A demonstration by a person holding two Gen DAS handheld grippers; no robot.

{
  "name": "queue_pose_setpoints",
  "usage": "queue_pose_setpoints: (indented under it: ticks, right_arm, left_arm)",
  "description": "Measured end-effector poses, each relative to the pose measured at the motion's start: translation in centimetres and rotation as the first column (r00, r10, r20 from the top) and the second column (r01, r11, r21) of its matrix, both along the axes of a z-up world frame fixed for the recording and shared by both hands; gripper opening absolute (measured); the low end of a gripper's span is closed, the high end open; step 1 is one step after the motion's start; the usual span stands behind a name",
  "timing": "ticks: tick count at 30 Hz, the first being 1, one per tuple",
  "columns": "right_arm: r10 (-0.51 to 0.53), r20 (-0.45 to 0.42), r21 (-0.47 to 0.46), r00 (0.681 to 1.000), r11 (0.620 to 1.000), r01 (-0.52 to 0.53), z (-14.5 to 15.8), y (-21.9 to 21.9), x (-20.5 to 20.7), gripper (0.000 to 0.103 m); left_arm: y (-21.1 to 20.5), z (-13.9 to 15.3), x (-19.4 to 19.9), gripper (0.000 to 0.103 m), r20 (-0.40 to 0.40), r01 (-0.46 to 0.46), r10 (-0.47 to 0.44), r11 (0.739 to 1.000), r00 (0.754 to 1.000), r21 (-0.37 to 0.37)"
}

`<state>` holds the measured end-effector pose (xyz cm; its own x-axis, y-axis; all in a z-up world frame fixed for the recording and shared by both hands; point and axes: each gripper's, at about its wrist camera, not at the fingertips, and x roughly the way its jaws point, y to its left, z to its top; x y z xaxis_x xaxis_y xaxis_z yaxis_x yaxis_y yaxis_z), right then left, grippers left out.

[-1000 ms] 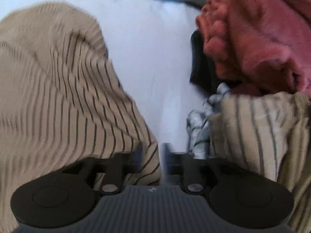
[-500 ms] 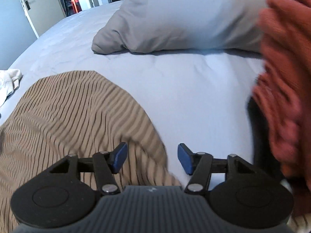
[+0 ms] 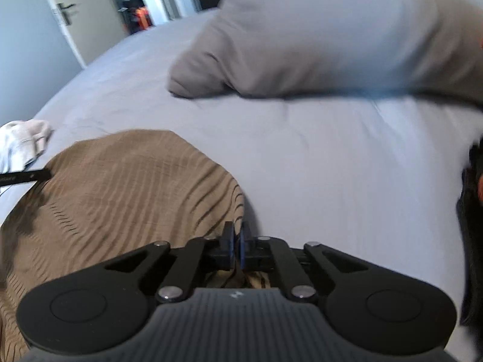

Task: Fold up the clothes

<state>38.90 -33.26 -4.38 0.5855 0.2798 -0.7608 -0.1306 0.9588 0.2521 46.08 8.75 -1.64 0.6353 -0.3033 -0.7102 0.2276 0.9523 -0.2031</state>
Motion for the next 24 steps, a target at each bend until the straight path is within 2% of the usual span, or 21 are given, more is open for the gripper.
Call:
queue_pose_setpoints:
  ticks: [3, 7, 10, 13, 18, 21, 24]
  right_arm:
    - [0.055, 0.042, -0.001, 0.998, 0.999, -0.055, 2.7, 0.1, -1.9, 0.002]
    - [0.179, 0.099, -0.007, 0.979, 0.984, -0.18, 6.7, 0.5, -6.6, 0.002]
    - [0.279, 0.098, 0.011, 0.955, 0.959, -0.282, 8.7, 0.9, -10.9, 0.002]
    - [0.384, 0.072, 0.013, 0.92, 0.922, -0.386, 9.4, 1.4, -15.3, 0.002]
    - [0.517, -0.088, 0.013, 0.851, 0.855, -0.518, 7.8, 2.2, -21.6, 0.002]
    - [0.559, -0.204, 0.018, 0.804, 0.823, -0.568, 5.8, 2.8, -24.2, 0.002]
    - [0.589, -0.305, 0.026, 0.748, 0.79, -0.612, 3.7, 3.8, -25.8, 0.003]
  left_arm:
    - [0.1, 2.8, -2.2, 0.0, 0.034, 0.093, -0.092, 0.996, 0.995, -0.002]
    - [0.9, 7.0, -7.3, 0.0, 0.089, 0.234, -0.234, 0.972, 0.968, 0.008]
    - [2.1, 9.0, -11.6, 0.0, 0.086, 0.319, -0.318, 0.948, 0.944, 0.008]
    - [3.3, 9.7, -15.4, 0.0, 0.046, 0.39, -0.39, 0.921, 0.92, -0.003]
    - [5.2, 8.7, -21.3, 0.0, -0.081, 0.496, -0.494, 0.868, 0.866, 0.005]
    - [5.5, 6.6, -23.8, 0.0, -0.195, 0.549, -0.536, 0.836, 0.821, 0.013]
    - [5.1, 4.6, -25.7, 0.0, -0.294, 0.603, -0.571, 0.797, 0.766, 0.025]
